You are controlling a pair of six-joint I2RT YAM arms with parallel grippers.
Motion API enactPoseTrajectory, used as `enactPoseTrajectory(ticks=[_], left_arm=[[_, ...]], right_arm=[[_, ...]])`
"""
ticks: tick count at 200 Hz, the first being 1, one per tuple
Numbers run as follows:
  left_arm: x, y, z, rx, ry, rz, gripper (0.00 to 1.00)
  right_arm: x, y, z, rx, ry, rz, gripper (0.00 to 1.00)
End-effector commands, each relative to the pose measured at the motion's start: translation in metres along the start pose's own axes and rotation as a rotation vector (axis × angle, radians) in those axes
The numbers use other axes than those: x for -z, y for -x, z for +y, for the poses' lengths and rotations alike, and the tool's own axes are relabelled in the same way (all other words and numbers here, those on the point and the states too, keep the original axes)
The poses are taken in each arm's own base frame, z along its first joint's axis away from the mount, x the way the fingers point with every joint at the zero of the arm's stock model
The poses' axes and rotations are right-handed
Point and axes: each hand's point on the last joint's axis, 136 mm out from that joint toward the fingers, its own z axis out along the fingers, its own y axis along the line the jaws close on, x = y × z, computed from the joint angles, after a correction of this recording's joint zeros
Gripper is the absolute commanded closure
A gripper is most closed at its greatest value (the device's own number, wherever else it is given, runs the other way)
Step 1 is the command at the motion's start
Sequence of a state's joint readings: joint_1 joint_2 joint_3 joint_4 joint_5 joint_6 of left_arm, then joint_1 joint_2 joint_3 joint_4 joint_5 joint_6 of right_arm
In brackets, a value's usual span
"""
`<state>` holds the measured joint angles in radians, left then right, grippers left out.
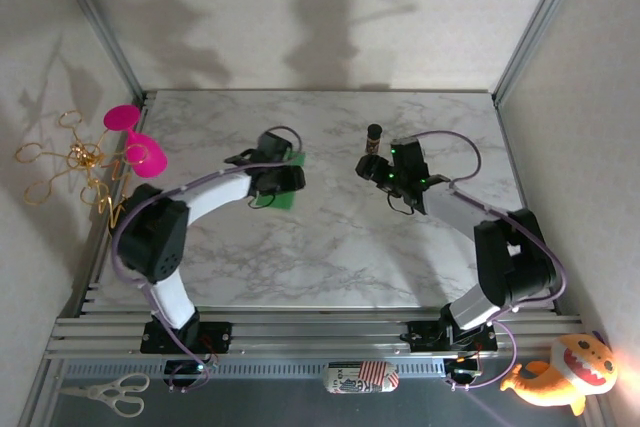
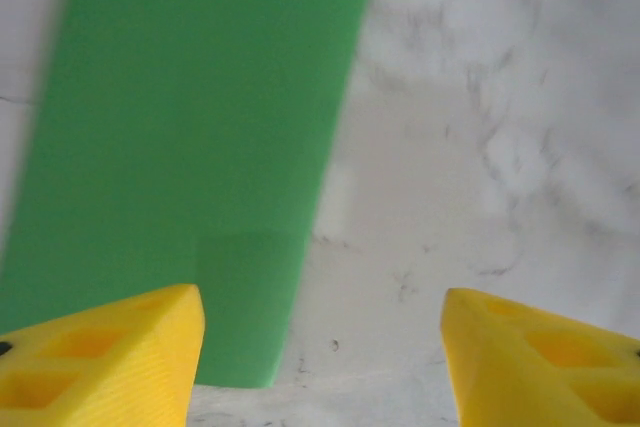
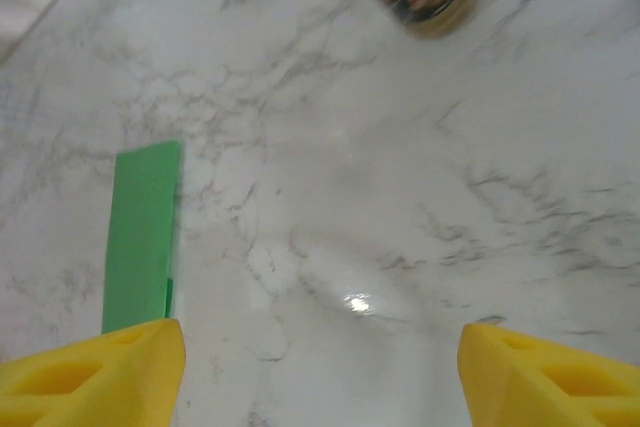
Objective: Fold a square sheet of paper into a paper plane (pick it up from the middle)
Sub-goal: Turn over a square sheet of paper at the center of the table, then move the square sheet of paper to the center of the table.
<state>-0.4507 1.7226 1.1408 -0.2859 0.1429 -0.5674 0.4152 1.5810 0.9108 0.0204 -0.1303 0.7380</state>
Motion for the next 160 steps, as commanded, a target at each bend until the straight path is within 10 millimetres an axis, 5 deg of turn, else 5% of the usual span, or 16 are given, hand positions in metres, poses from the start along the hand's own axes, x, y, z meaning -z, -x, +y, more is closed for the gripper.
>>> enactPoseTrajectory(ticks=[1, 31, 61, 88, 116, 160], left_arm=[[0.034, 0.036, 0.002, 0.136, -0.103, -0.156, 0.30], [0.061, 0.051, 0.043, 0.209, -0.018, -0.290, 0.16], [0.080, 0.056, 0.050, 0.213, -0.026, -0.346, 0.01], [0.089, 0.059, 0.058, 0.215, 0.004, -0.365, 0.01], [0.096, 0.062, 0.067, 0.244, 0.018, -0.395, 0.00], [0.099, 0.065, 0.074, 0.280, 0.019, -0.415, 0.00]], right_arm=[[-0.012, -0.021, 0.042, 0.090, 0.081, 0.083, 0.27], [-0.036, -0.058, 0.093, 0.178, 0.178, 0.193, 0.33], [-0.065, -0.098, 0.134, 0.231, 0.271, 0.328, 0.45], [-0.084, -0.134, 0.161, 0.264, 0.333, 0.433, 0.50], [-0.103, -0.157, 0.167, 0.293, 0.335, 0.501, 0.54], [-0.124, -0.174, 0.139, 0.310, 0.216, 0.567, 0.57]])
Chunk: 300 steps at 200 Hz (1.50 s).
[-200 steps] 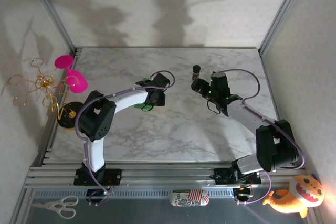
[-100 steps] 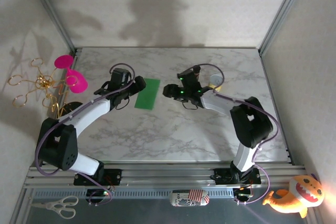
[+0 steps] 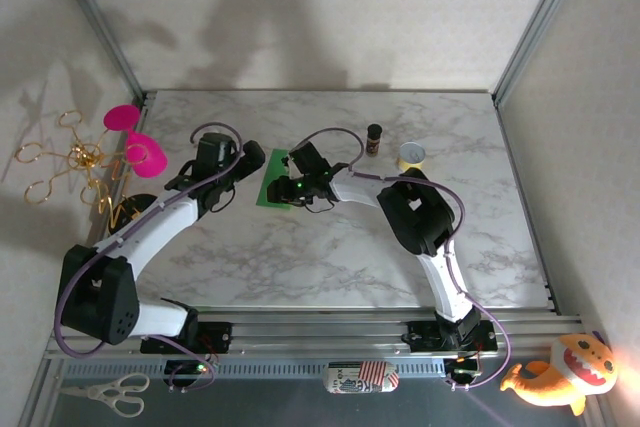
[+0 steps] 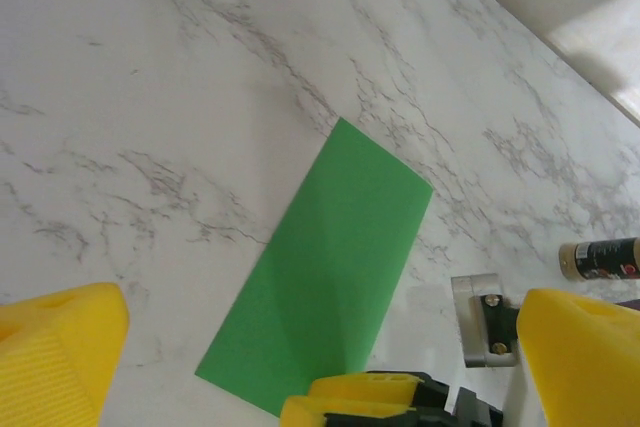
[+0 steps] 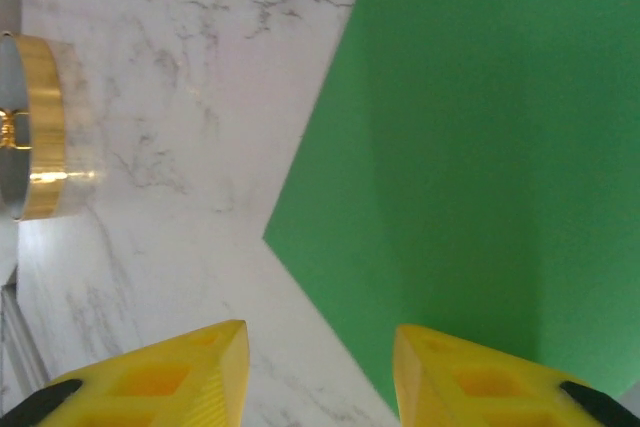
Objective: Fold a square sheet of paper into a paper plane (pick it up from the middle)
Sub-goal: Move the square sheet of paper to the center of the table.
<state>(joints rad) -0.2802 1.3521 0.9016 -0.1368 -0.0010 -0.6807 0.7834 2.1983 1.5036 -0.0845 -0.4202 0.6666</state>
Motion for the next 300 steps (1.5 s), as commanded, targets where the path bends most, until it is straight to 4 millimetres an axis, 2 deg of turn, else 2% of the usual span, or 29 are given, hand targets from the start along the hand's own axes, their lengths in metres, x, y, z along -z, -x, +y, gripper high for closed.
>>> enactPoseTrajectory(ticks=[1, 24, 43, 64, 72, 82, 100, 120, 143, 164, 193, 233, 266, 300], left_arm=[[0.003, 0.008, 0.005, 0.028, 0.010, -0.037, 0.00], [0.002, 0.007, 0.006, 0.031, 0.007, -0.029, 0.01], [-0.001, 0.003, 0.005, 0.024, 0.002, -0.012, 0.01], [-0.005, -0.004, 0.003, 0.011, -0.010, 0.019, 0.01], [-0.007, -0.007, 0.002, 0.007, -0.020, 0.035, 0.01], [-0.010, -0.012, 0.000, 0.005, -0.033, 0.057, 0.01], [-0.016, -0.021, -0.005, 0.011, -0.068, 0.100, 0.01], [-0.023, -0.032, -0.012, 0.027, -0.116, 0.148, 0.00], [-0.028, -0.050, -0.021, 0.033, -0.159, 0.215, 0.00], [-0.030, -0.070, -0.028, 0.036, -0.191, 0.279, 0.01], [-0.030, -0.099, -0.037, 0.042, -0.226, 0.366, 0.01], [-0.031, -0.138, -0.052, 0.036, -0.256, 0.477, 0.08], [-0.037, -0.161, -0.057, 0.060, -0.274, 0.549, 0.15], [-0.040, -0.176, -0.058, 0.062, -0.278, 0.603, 0.23]], right_arm=[[-0.004, -0.012, -0.012, 0.002, -0.053, 0.063, 0.57], [-0.002, -0.024, -0.029, 0.004, -0.092, 0.093, 0.57], [0.010, -0.038, -0.051, 0.013, -0.118, 0.127, 0.57], [0.036, -0.056, -0.075, 0.062, -0.141, 0.166, 0.56], [0.045, -0.069, -0.077, 0.106, -0.134, 0.192, 0.56], [0.062, -0.072, -0.093, 0.126, -0.148, 0.191, 0.56], [0.082, -0.081, -0.099, 0.178, -0.139, 0.198, 0.55], [0.098, -0.064, -0.084, 0.190, -0.110, 0.123, 0.55], [0.122, -0.022, -0.058, 0.133, -0.101, -0.073, 0.54], [0.135, 0.001, -0.056, 0.002, -0.117, -0.220, 0.54], [0.131, 0.004, -0.077, -0.147, -0.187, -0.258, 0.55], [0.113, 0.001, -0.093, -0.221, -0.223, -0.220, 0.57], [0.102, -0.010, -0.107, -0.256, -0.250, -0.177, 0.57], [0.094, -0.025, -0.123, -0.276, -0.288, -0.130, 0.58]])
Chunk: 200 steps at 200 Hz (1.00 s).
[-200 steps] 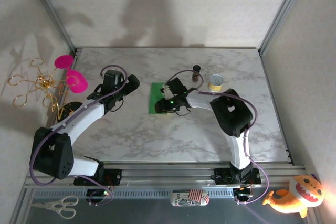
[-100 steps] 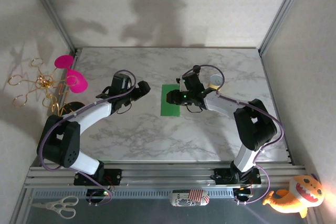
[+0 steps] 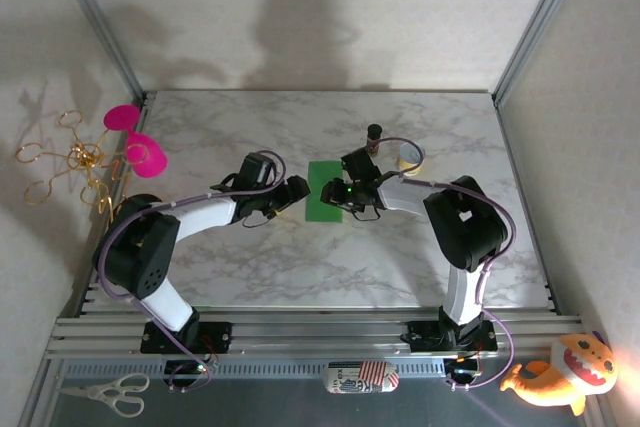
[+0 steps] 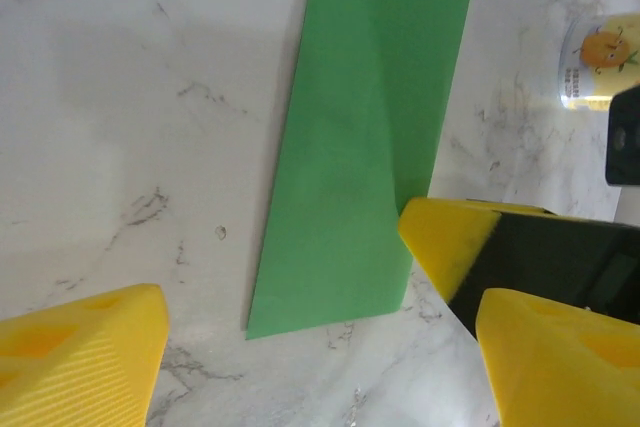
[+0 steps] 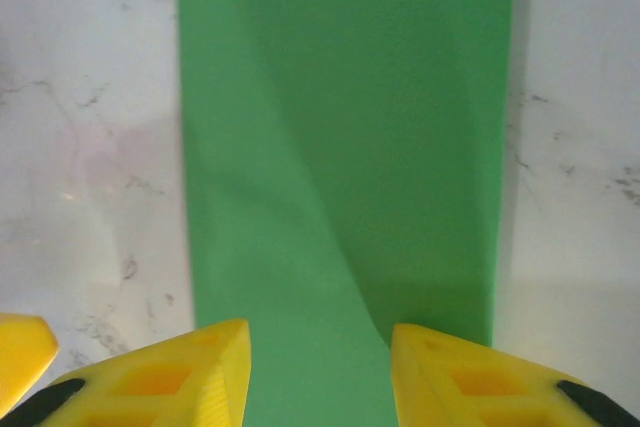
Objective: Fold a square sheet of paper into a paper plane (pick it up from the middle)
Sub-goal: Move the square sheet of paper to the center of the table, then third fold the triangle at the center of the table.
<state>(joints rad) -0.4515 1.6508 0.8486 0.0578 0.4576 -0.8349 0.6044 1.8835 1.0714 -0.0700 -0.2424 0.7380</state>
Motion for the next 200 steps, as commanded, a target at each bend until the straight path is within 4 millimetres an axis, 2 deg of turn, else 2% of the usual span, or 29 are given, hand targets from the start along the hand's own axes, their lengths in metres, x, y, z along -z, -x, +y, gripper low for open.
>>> enactPoseTrajectory(ticks=[1, 48, 91, 118, 168, 200], left_arm=[[-0.007, -0.011, -0.004, 0.010, -0.033, 0.050, 0.23], [-0.018, -0.025, 0.014, 0.026, 0.025, 0.118, 0.43], [-0.027, -0.035, 0.016, 0.034, 0.028, 0.161, 0.57], [-0.029, -0.036, 0.015, 0.035, 0.028, 0.164, 0.62], [-0.036, -0.039, 0.019, 0.040, 0.038, 0.176, 0.64], [-0.038, -0.039, 0.014, 0.040, 0.015, 0.185, 0.70]], right_arm=[[-0.007, -0.006, -0.014, -0.029, -0.051, 0.025, 0.58], [-0.013, -0.023, -0.041, -0.051, -0.119, 0.073, 0.60], [-0.014, -0.028, -0.049, -0.056, -0.133, 0.089, 0.60], [-0.016, -0.028, -0.050, -0.056, -0.135, 0.095, 0.61], [-0.017, -0.027, -0.047, -0.053, -0.124, 0.099, 0.62], [-0.018, -0.027, -0.047, -0.052, -0.125, 0.102, 0.62]])
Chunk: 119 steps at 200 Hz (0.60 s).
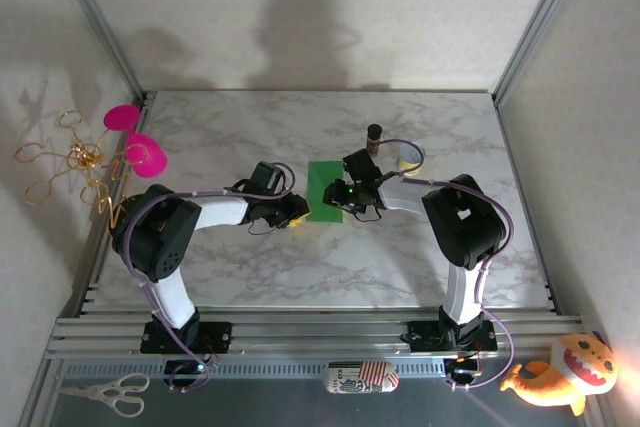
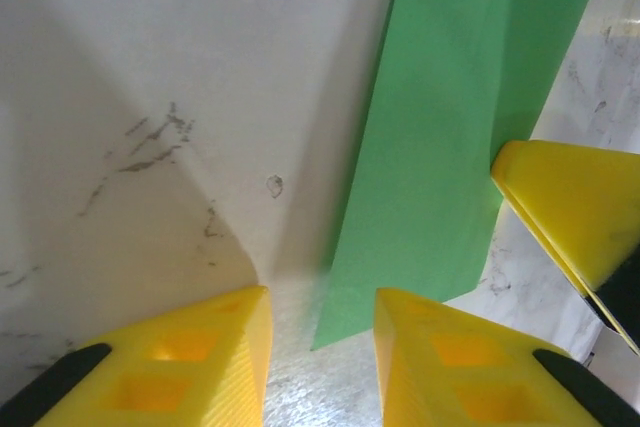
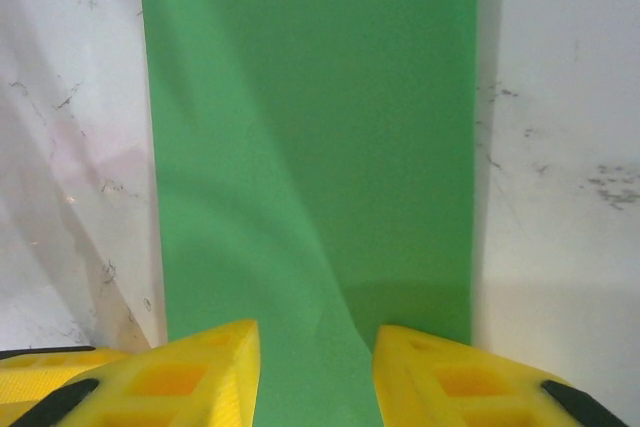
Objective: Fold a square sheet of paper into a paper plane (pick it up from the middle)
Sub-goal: Third fold the triangle at the center of the table.
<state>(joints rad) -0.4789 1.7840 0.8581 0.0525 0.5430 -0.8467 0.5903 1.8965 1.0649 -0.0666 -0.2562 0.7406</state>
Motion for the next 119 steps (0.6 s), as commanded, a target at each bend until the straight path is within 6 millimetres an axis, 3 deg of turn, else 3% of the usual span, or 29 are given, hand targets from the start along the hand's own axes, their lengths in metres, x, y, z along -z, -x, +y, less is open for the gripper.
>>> enactPoseTrajectory(ticks=[1, 33, 119], left_arm=[[-0.007, -0.003, -0.010, -0.004, -0.028, 0.029, 0.70], [-0.008, -0.004, -0.014, -0.008, -0.049, 0.042, 0.75], [0.001, 0.006, -0.043, -0.049, -0.159, 0.026, 0.76]], right_arm=[[-0.015, -0.025, -0.040, -0.034, -0.121, 0.088, 0.62], [-0.016, -0.026, -0.041, -0.034, -0.123, 0.091, 0.62], [-0.016, -0.030, -0.045, -0.033, -0.130, 0.096, 0.63]])
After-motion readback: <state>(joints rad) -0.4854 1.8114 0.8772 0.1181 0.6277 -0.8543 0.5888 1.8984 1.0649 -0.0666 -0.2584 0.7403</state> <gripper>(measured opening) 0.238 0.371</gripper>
